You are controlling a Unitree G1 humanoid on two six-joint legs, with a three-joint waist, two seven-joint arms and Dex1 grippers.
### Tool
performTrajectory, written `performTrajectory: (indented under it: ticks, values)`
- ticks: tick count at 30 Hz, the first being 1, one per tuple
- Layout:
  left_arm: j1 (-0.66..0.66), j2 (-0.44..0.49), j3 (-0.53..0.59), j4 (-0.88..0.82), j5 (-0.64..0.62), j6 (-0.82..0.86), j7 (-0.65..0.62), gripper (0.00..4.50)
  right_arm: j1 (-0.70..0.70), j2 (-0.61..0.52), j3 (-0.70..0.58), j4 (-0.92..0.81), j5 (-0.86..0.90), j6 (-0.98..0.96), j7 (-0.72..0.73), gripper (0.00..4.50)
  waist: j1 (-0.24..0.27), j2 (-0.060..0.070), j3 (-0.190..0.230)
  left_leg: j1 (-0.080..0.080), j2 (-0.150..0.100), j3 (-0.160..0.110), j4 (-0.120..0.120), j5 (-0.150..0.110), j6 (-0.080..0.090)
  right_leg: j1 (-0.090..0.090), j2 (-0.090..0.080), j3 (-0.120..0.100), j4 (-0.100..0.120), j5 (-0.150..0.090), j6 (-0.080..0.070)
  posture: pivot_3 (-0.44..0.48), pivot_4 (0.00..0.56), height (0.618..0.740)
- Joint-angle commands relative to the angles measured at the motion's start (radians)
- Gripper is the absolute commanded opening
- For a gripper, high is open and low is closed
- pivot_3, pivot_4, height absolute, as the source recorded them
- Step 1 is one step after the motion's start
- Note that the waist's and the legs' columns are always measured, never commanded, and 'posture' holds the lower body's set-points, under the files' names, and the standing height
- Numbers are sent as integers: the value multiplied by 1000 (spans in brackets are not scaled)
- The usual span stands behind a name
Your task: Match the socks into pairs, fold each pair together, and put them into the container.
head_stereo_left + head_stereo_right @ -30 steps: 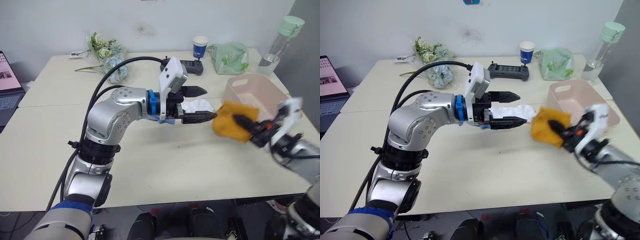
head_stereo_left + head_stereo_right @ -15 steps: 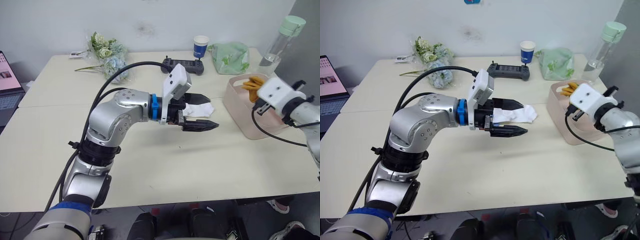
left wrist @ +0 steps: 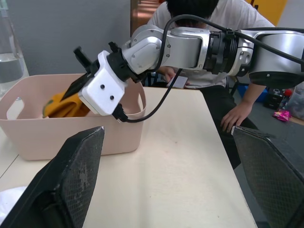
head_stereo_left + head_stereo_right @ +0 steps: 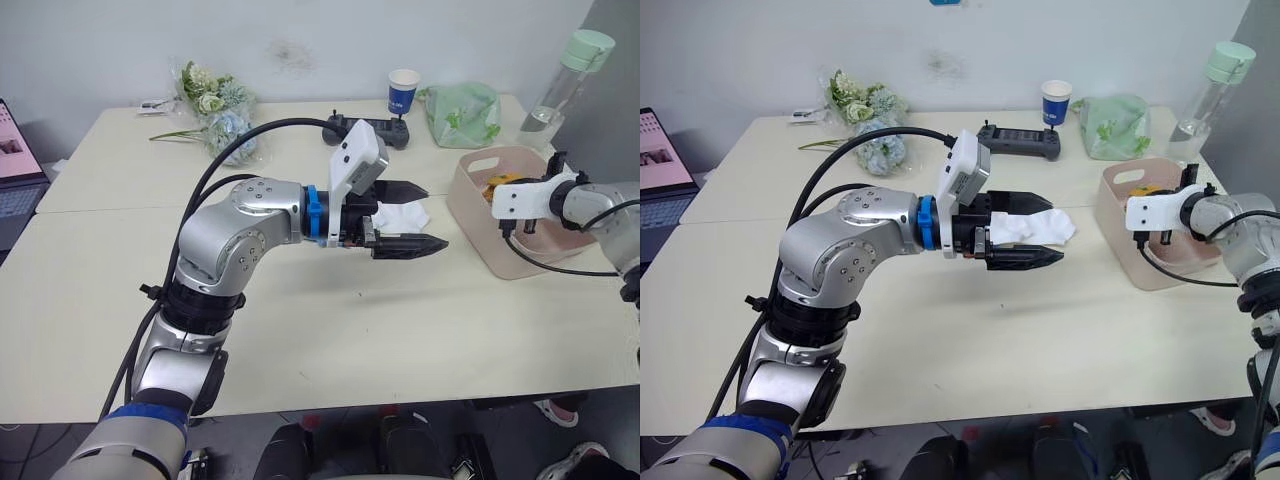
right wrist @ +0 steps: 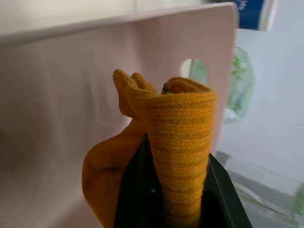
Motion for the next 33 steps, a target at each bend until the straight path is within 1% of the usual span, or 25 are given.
performTrajectory:
  ticks: [1, 3, 5, 7, 8, 9, 11, 15, 17, 19, 22, 24, 26, 28, 30, 33]
  values:
    - [2, 3, 21, -37, -16, -2, 8, 4500, -33, -16, -46, -32, 36, 20, 99, 1723, 0, 0, 0, 0, 0, 0, 0, 0, 0, 0, 0, 0, 0, 0, 0, 0, 150, 740]
    - [3, 5, 21, -34, -14, -5, 10, 4500, -29, -24, -70, -70, 79, 55, 179, 2438, 0, 0, 0, 0, 0, 0, 0, 0, 0, 0, 0, 0, 0, 0, 0, 0, 150, 740]
    - [2, 7, 21, -30, -12, -8, 9, 4500, -15, -44, -108, -142, 151, 119, 302, 3133, 0, 0, 0, 0, 0, 0, 0, 0, 0, 0, 0, 0, 0, 0, 0, 0, 150, 740]
    - [1, 10, 21, -29, -12, -9, 8, 4500, 6, -79, -132, -223, 199, 156, 406, 3796, 3, 0, 0, 0, 0, -1, 0, 0, 0, 0, 0, 0, 0, 0, 0, 0, 150, 740]
    - [-1, 11, 21, -25, -10, -11, 7, 4500, 21, -98, -148, -269, 229, 185, 461, 4197, 5, 0, 0, 0, 0, -1, 0, 0, 0, 0, 0, -1, 0, 0, 0, 0, 150, 740]
    - [-2, 13, 21, -21, -8, -14, 4, 4500, 35, -121, -164, -311, 254, 206, 503, 4483, 7, 0, 0, 0, 0, -2, 0, 0, 0, 0, 0, -1, 0, 0, 0, 0, 150, 740]
    - [-4, 18, 20, -12, -3, -21, 0, 4500, 53, -152, -193, -378, 290, 250, 560, 4483, 11, 0, 0, 0, 0, -3, 1, 0, 0, 1, 0, -1, 0, 0, 0, 0, 150, 740]
    - [-6, 31, 20, -1, 5, -32, -7, 4500, 64, -196, -248, -472, 336, 329, 618, 4483, 12, 0, 0, 0, 0, -4, 2, 0, 0, 1, -1, 0, 1, 0, 0, 0, 150, 740]
    - [-3, 50, 27, 2, 12, -36, -11, 4500, 63, -222, -281, -529, 364, 376, 646, 4483, 12, 0, 0, 0, 0, -4, 2, 0, 0, 1, -1, 0, 1, 0, 0, 0, 150, 740]
    - [7, 78, 39, 0, 17, -40, -14, 4500, 58, -216, -322, -585, 413, 431, 647, 4483, 12, 0, 0, 0, 0, -5, 1, 0, 0, 0, -1, 0, 1, 0, 0, 0, 150, 740]
    - [50, 147, 87, -13, 16, -47, -18, 4500, 71, -130, -412, -714, 548, 581, 599, 4483, 4, 0, 0, 0, 1, -5, 1, 0, 0, 0, 0, -1, 1, 0, 0, 0, 150, 740]
    - [86, 187, 122, -23, 16, -62, -15, 4500, 114, -63, -455, -818, 622, 670, 555, 4483, 0, 0, 0, 1, 1, -7, 0, 0, 0, 0, 0, 0, 1, 0, 0, 0, 150, 740]
    - [132, 240, 157, -38, 12, -88, -43, 4500, 160, -15, -479, -903, 663, 729, 513, 4483, 5, 0, 0, 0, 1, -10, 1, 0, 0, 1, 0, -1, 1, 0, 0, 0, 150, 740]
    - [199, 319, 220, -26, 25, -131, -71, 4500, 210, 84, -486, -997, 696, 774, 415, 4483, 7, 0, 0, -1, 0, -12, 2, 0, 0, 1, 0, -1, 1, 0, 0, 0, 150, 740]
    - [260, 373, 273, -4, 33, -157, -74, 4500, 259, 159, -472, -1070, 716, 808, 351, 4483, 7, 0, 0, -2, 1, -12, 2, 0, 0, 0, 0, -2, 1, 0, 0, 0, 150, 740]
    - [407, 446, 338, 26, 63, -220, -94, 4500, 377, 252, -418, -1148, 705, 773, 279, 4483, 10, 0, 0, -3, 0, -14, 2, 0, 0, -1, -1, -3, 1, 0, 0, 0, 150, 740]
